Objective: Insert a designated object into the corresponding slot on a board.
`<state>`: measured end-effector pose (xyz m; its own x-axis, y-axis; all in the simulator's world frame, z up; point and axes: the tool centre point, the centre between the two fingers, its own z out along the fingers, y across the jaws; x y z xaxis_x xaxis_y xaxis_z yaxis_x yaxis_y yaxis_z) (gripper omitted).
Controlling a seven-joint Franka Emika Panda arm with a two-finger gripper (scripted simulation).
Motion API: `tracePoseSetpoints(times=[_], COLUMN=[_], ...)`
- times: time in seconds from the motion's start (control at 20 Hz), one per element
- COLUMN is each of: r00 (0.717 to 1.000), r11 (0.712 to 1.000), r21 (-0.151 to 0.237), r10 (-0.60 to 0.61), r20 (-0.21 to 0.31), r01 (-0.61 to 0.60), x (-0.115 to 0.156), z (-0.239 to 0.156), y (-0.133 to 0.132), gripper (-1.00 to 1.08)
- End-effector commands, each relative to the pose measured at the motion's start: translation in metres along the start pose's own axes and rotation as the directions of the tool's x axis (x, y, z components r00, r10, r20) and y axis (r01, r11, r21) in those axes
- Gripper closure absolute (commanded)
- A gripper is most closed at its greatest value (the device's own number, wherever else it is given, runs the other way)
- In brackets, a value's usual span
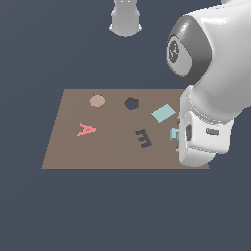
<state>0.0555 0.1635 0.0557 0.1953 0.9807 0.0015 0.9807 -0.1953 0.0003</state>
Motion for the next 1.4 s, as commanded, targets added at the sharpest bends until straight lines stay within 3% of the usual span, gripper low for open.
tracePoseSetpoints(times=[0.0,0.85,0.9,1.35], r00=[0.999,0.997,0.997,0.997], r11=[0.999,0.997,0.997,0.997], r21=[0.000,0.000,0.000,0.000], r10=[-0.040,-0.073,-0.073,-0.073], r20=[0.001,0.002,0.002,0.002], r01=[0.040,0.073,0.073,0.073], x=[0.004,0.007,0.007,0.007], z=[0.003,0.026,0.026,0.026], y=[-0.003,-0.007,-0.007,-0.007], gripper=[-0.92,-0.92,1.08,1.08])
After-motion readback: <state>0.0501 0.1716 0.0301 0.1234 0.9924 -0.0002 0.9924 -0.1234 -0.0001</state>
